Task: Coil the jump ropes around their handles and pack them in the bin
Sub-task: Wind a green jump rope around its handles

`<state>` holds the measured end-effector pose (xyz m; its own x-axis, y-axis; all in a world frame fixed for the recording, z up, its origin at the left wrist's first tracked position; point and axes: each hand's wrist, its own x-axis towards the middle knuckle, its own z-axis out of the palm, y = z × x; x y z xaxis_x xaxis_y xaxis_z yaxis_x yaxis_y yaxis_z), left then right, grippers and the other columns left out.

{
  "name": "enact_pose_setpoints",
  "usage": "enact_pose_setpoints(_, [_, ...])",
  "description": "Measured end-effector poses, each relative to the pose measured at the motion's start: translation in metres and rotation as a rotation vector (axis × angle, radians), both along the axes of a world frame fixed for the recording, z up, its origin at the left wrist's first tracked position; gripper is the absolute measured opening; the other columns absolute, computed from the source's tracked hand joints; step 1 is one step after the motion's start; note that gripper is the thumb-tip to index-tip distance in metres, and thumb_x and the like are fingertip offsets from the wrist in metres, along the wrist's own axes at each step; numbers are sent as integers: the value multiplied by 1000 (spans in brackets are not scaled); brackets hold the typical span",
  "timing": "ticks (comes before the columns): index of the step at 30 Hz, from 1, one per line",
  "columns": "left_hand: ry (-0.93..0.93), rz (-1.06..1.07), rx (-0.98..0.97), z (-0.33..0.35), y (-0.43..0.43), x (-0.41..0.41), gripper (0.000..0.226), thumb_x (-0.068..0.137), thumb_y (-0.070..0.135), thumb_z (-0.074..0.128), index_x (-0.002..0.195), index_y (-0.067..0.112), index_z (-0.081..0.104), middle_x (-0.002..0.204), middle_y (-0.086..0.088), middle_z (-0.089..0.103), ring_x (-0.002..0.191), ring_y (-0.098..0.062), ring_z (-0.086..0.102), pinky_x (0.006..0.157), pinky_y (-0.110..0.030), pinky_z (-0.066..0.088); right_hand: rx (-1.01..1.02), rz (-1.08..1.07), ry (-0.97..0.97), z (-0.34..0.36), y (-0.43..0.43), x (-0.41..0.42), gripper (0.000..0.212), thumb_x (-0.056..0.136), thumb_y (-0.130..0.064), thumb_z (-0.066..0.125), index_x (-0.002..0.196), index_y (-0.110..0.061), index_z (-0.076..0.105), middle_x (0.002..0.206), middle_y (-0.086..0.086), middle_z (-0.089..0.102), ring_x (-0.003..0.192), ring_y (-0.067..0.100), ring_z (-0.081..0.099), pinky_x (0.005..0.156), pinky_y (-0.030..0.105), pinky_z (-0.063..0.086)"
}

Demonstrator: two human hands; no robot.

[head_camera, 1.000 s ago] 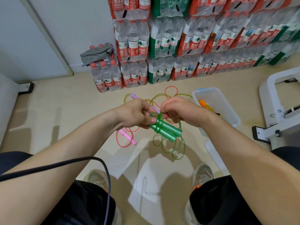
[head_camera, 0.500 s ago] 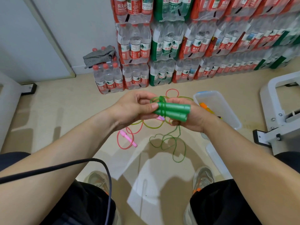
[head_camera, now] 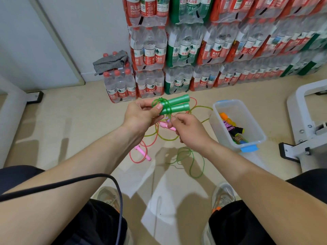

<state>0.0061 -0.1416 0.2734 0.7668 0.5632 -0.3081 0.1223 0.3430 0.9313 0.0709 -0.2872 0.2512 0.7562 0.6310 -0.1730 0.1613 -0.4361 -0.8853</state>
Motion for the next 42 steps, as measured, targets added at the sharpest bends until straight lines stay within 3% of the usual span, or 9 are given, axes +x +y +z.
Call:
enact_pose_setpoints(5, [29,78,-14,-4,4,3,10,93,-2,64,103,-4,66,95,-16,65,82,-21,68,68,-21,60,-124,120,-129,4,-1,-11,32,103,-30,47,73,-31,57,82,-3,73,71,15,61,72,33,46])
enact_pose_setpoints(11, [10,61,-198,-4,2,5,27,93,-3,62,119,-11,63,102,-16,68,82,-18,71,69,-22,61,-284,156,-222,2,1,-13,30,103,-29,41,100,-20,70,106,5,74,90,26,64,84,38,53])
enact_pose_setpoints(14, [16,68,-221,-5,2,5,25,94,-3,62,118,-9,64,97,-13,69,82,-17,71,69,-22,61,-365,194,-327,0,2,-14,31,102,-26,40,84,-16,62,84,2,67,79,30,57,75,42,53])
enact_pose_setpoints(21, [102,39,316,-12,-1,3,6,92,0,68,93,6,65,84,-10,67,80,-24,69,72,-31,62,-437,232,-637,23,4,-20,29,103,-32,40,80,-21,54,77,-1,56,75,28,50,60,36,38])
enact_pose_setpoints(24, [169,-15,635,-15,2,3,10,88,9,74,91,15,66,89,-4,71,87,-25,71,80,-44,61,-387,143,-623,29,1,-10,31,99,-37,45,83,-21,66,73,-2,60,75,28,55,60,35,43])
enact_pose_setpoints(29, [206,-147,947,-11,-3,2,11,90,16,73,93,22,64,88,13,64,85,-18,67,81,-40,56,-363,202,-649,38,-7,6,26,94,-42,55,71,-31,60,64,-6,53,72,24,53,58,33,34])
enact_pose_setpoints(35, [224,-346,989,-11,-8,0,14,88,19,76,93,22,63,88,3,68,79,-15,66,73,-30,53,-406,228,-665,56,-15,28,23,82,-60,67,79,-37,68,78,-10,64,77,16,56,66,31,36])
enact_pose_setpoints(39, [135,-477,844,-3,-9,-2,16,87,9,76,90,20,65,85,-9,71,77,-25,69,71,-33,58,-205,244,-419,61,-22,40,17,78,-39,84,74,-28,71,68,-11,64,64,6,56,62,33,43])
enact_pose_setpoints(42, [88,-528,699,8,-7,-4,18,88,0,72,90,17,65,91,-16,69,75,-29,71,69,-31,61,-39,231,-281,55,-27,49,17,76,-28,88,77,-22,72,81,6,72,81,27,68,76,45,54])
